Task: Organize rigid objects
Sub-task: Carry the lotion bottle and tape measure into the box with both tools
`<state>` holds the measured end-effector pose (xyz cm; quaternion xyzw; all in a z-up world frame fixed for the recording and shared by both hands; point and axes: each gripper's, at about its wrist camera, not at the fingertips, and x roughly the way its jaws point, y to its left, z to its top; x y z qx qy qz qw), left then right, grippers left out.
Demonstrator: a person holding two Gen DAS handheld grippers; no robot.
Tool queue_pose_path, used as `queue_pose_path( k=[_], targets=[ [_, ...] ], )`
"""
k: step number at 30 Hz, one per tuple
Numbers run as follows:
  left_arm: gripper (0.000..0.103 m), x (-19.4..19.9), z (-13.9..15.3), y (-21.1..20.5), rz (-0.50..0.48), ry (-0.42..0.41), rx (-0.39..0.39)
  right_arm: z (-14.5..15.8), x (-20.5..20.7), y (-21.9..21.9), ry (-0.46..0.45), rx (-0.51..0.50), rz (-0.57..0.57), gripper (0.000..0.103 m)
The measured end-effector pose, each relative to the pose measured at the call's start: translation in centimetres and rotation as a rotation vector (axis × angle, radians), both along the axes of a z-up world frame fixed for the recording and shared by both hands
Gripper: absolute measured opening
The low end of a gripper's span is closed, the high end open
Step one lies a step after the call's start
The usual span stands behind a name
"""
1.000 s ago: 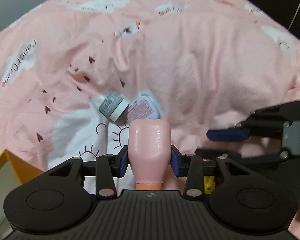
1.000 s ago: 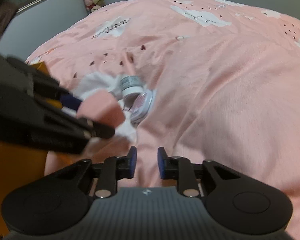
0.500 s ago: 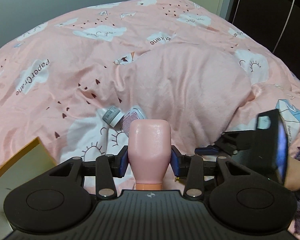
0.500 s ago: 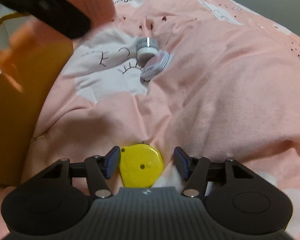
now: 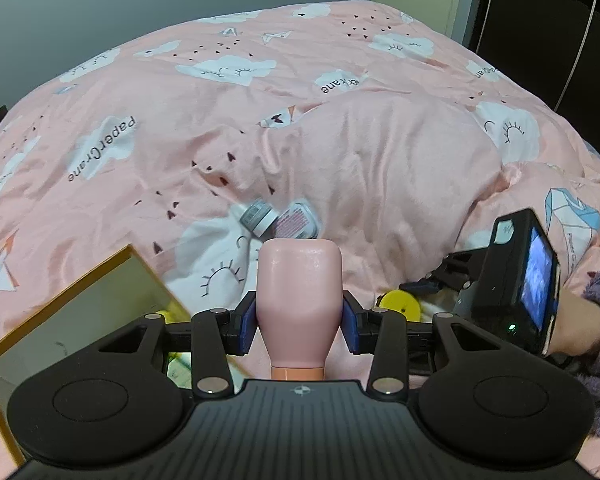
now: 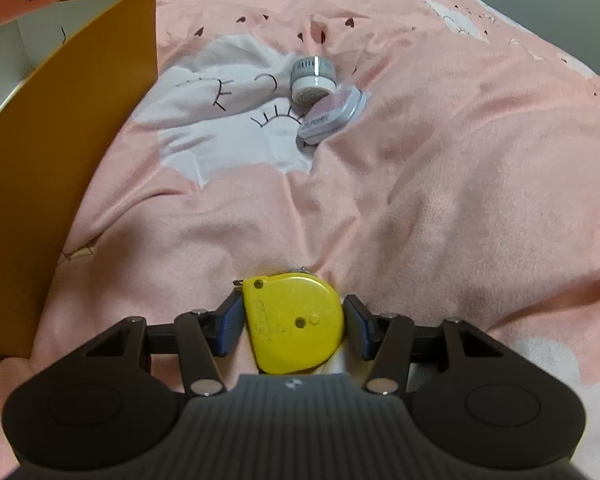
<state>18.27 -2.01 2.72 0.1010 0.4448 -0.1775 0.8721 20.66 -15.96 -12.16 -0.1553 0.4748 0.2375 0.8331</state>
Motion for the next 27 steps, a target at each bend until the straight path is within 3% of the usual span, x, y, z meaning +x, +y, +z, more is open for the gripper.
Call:
queue_pose_path(
  k=[7,16,21,27],
  targets=[
    [0.048,-1.5,0.9,2.4,0.025,-0.015,-0.003,3.1,-0.6,1.1,-0.069,0.007,0.018,0.054],
    [0.048,-3.2,1.4,7.2,0.082,-0.014,0.010,10.4,-1.9,3.9,-0.148,0.148,0.095,0.053],
    [0.048,-3.2,0.3,10.3,0.107,0.016,0.074,13.5,-2.4,7.5,-0.152,0.233,0.215,0.053],
    [0.047,-1.9,-2.2,12.7,0.080,0.096,0.189,13.7,-2.4,14.0,-0.167,0.191,0.382,0.053]
  ],
)
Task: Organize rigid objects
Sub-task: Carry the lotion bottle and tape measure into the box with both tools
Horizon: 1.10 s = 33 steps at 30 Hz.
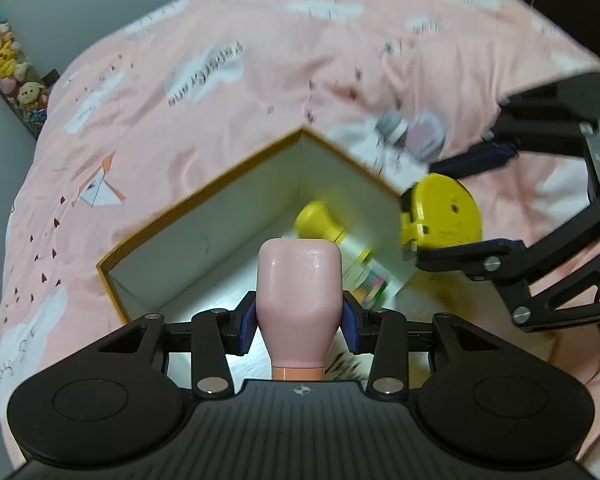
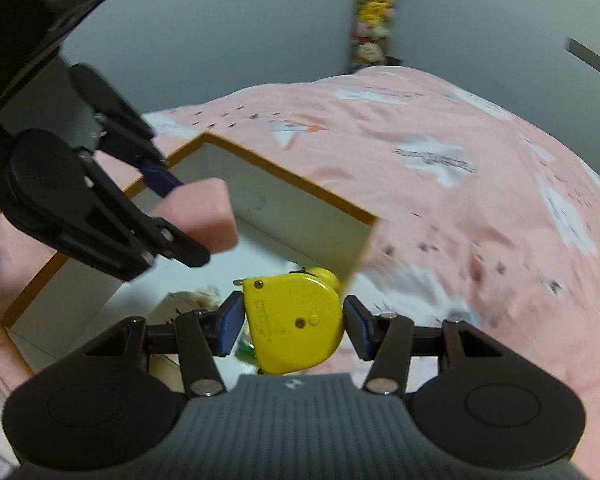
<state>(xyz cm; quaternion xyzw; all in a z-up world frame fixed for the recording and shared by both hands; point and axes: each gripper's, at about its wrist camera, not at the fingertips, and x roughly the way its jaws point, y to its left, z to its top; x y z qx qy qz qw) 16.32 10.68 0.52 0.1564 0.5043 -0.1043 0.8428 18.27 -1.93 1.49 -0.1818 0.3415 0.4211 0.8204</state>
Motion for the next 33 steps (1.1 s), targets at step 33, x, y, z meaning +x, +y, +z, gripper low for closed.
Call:
queue_pose_path(
  k=[33],
  targets=[
    [0.047,4.7,-7.8,3.3,-0.195,0.244,0.204,-8.6,3.5,12.3,0.148,-0.168,0.170,0.054]
  ],
)
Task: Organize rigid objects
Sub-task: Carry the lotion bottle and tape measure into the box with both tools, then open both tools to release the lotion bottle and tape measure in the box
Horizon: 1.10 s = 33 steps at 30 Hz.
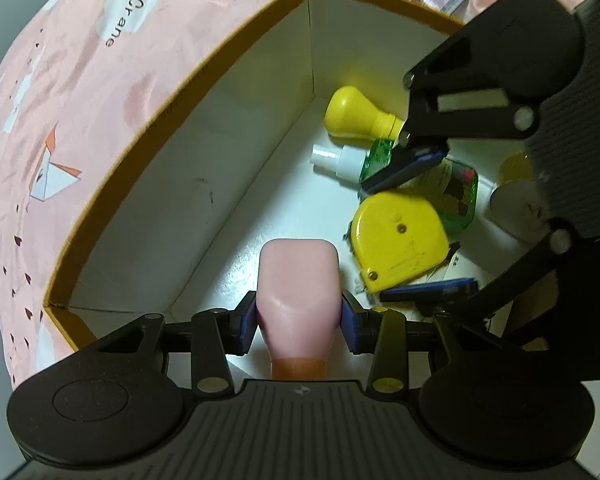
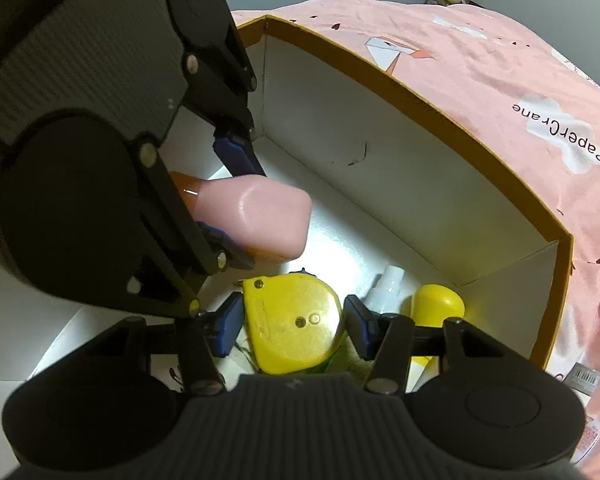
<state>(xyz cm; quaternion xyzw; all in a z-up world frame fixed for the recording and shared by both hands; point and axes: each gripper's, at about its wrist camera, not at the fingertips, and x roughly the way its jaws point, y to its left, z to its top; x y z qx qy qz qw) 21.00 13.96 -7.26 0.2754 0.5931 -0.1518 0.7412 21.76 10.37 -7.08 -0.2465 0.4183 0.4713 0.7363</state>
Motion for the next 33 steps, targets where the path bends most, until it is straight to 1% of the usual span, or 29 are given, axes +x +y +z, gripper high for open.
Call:
queue_pose_path(
  k=[5,7,8,14,17,20,22,24,27,31,32,33],
  targets=[
    [0.047,0.2,-0.3,0.1,0.010,-0.002,0.019,0.3,-0.2,-0.4,-0.004,0.005,-0.002,0.055],
    [0.047,0.3,-0.4,0.1,0.017,0.003,0.030,0.4,-0.3,-0.5,-0.015,-0.001,-0.005,0.057],
    [0.048,0.3,-0.4,0.1,0.020,0.004,0.034,0.6,-0.4,-0.6,-0.024,-0.001,-0.007,0.060],
    [0.048,0.8,-0.6,-0.2,0.049,0.017,0.048,1.5,-0.4,-1.3,-0.040,0.002,-0.014,0.061],
    [0.053,0.9,-0.5,-0.4,0.049,0.015,0.051,1.5,-0.6,-1.5,-0.045,0.001,-0.014,0.062],
    [0.056,0.6,0.2,-0.2,0.056,0.019,0.030,1.2,-0.6,-1.7,-0.042,-0.001,-0.015,0.062],
    [0.062,0.8,0.4,0.0,0.059,0.024,0.010,1.0,-0.5,-1.8,-0.044,-0.004,-0.014,0.062],
    [0.065,0.8,0.8,0.0,0.060,0.019,-0.008,0.7,-0.3,-1.6,-0.046,-0.006,-0.013,0.062],
    [0.067,0.8,1.9,0.2,0.076,0.009,-0.054,1.0,-0.2,-1.9,-0.048,-0.002,-0.018,0.062],
    [0.068,0.8,3.7,1.0,0.102,0.002,-0.130,1.4,-0.4,-2.0,-0.064,0.006,-0.021,0.063],
    [0.068,0.6,4.2,0.9,0.105,-0.002,-0.139,1.6,-0.4,-2.1,-0.070,0.009,-0.022,0.066],
    [0.067,0.6,4.6,0.9,0.110,-0.007,-0.145,1.7,-0.4,-2.2,-0.076,0.013,-0.024,0.073]
  ],
)
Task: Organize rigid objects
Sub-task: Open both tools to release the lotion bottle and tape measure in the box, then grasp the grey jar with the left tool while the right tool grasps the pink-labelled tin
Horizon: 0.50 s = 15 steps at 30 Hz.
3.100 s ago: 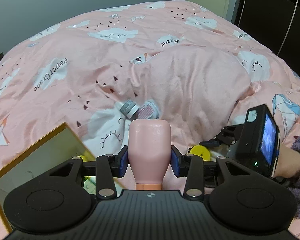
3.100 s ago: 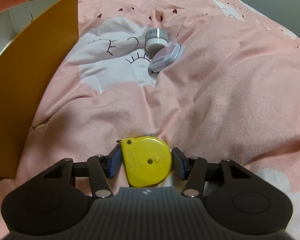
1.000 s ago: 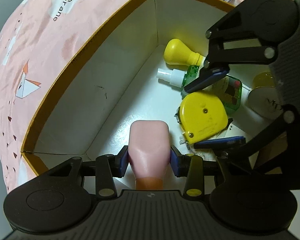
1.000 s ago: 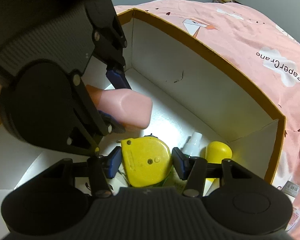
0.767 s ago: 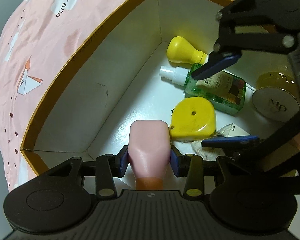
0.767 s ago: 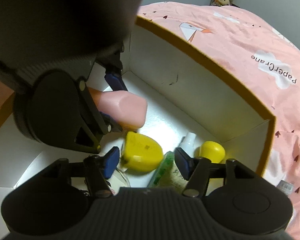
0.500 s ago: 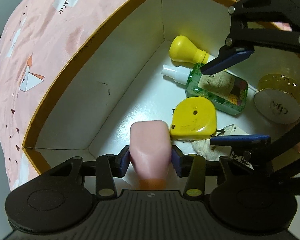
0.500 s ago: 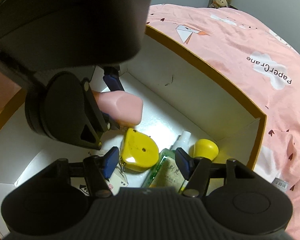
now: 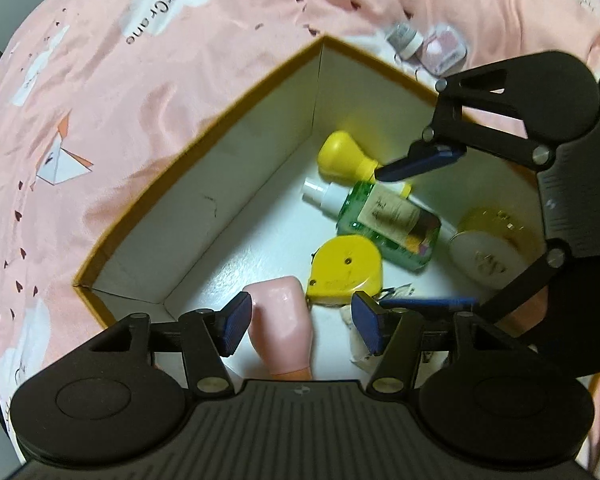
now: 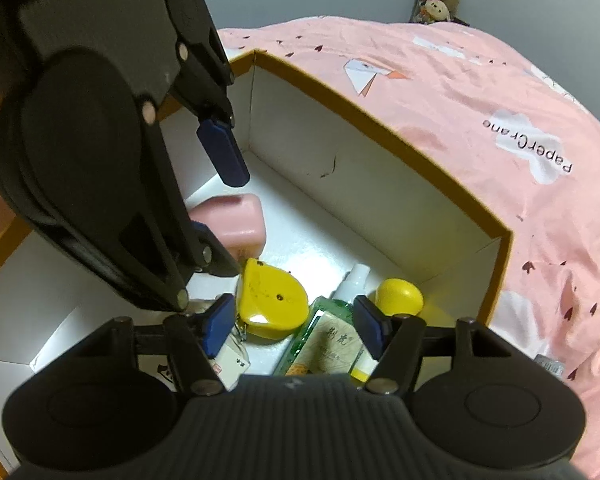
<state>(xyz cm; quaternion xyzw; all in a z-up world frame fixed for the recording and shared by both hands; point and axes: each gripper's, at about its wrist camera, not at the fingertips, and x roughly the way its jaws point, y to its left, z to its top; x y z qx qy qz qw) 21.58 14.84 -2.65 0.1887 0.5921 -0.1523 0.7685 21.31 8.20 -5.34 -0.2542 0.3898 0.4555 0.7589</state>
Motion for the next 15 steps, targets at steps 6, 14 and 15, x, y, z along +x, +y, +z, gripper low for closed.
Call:
queue_pose_path(
  k=[6,14,15],
  targets=[
    [0.067,-0.7,2.5,-1.1,-0.012,-0.051,-0.030,1.6,-0.5,-0.7,-0.042,0.023,-0.009,0.076],
    [0.068,-1.6,5.3,-3.1,-0.069,-0.180,-0.027,4.1,-0.5,-3.2,-0.127,0.020,-0.087,0.076],
    [0.068,-1.6,5.6,-3.5,-0.080,-0.200,-0.026,4.4,-0.2,-3.8,-0.132,0.028,-0.104,0.076]
  ],
)
